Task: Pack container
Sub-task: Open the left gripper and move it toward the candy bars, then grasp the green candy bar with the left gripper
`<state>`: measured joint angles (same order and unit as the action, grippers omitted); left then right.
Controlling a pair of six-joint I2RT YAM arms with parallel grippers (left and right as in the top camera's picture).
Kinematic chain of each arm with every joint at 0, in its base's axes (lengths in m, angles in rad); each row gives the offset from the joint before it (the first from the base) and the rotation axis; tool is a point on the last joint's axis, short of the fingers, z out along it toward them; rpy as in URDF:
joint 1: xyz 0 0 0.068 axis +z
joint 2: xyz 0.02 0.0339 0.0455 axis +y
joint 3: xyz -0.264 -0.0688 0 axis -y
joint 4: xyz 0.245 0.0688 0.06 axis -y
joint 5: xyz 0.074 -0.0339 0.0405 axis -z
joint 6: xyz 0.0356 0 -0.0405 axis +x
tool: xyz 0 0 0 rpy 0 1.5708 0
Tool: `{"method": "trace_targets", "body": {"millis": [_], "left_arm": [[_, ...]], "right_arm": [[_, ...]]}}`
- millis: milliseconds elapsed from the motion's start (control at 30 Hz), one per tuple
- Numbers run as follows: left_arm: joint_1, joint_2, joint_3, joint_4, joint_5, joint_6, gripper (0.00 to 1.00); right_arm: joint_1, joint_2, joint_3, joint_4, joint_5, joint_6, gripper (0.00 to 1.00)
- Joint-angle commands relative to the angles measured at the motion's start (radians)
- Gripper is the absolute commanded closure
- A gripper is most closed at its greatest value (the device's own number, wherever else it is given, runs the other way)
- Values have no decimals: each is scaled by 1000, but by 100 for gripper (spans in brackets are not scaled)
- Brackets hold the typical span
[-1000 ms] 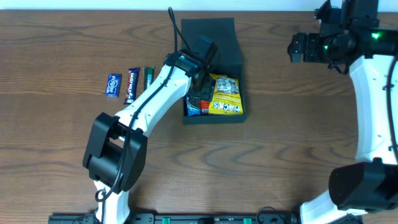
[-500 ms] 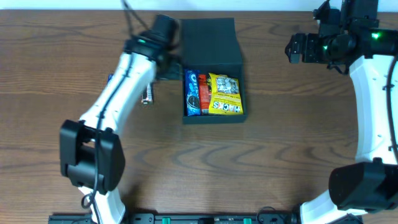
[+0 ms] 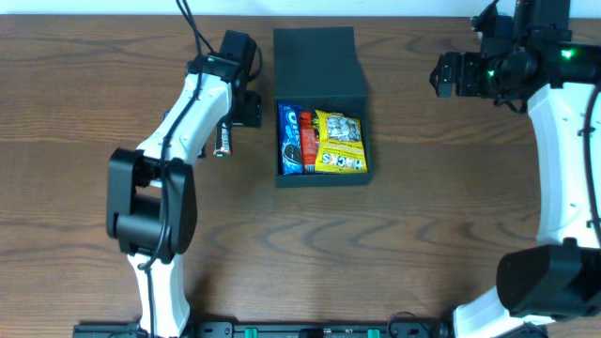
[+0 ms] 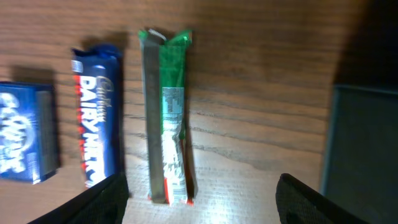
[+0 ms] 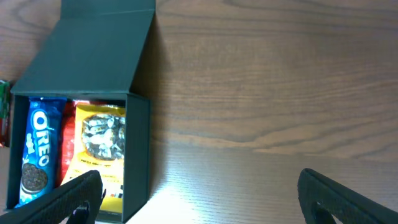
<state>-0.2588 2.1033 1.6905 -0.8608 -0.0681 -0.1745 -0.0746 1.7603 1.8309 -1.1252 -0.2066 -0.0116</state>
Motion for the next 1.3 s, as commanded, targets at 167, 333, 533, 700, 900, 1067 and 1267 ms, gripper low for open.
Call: {"method": "trace_targets", "body": {"millis": [167,333,533,700,900,1067,1267], "left_arm": [[51,62,12,42,-8,21,23],[66,90,12,43,36,21,24],[71,116,12,46,36,21,30],[77,134,12,50,47,20,34],[82,150,12,50,73,17,34],[83,150,12,50,73,18,46],[83,150,12,49,73,18,55]], "right_arm": [[-3,-17,8,-10,-8,-4,1],[-3,-17,8,-10,-8,-4,1],[-3,-17,8,-9,-8,-4,1],[-3,-17,8,-10,-8,-4,1],[-3,-17,8,-10,-8,-4,1],[-2,-17,8,-10,-8,-4,1],[-2,-17,8,-13,-8,-4,1]]}}
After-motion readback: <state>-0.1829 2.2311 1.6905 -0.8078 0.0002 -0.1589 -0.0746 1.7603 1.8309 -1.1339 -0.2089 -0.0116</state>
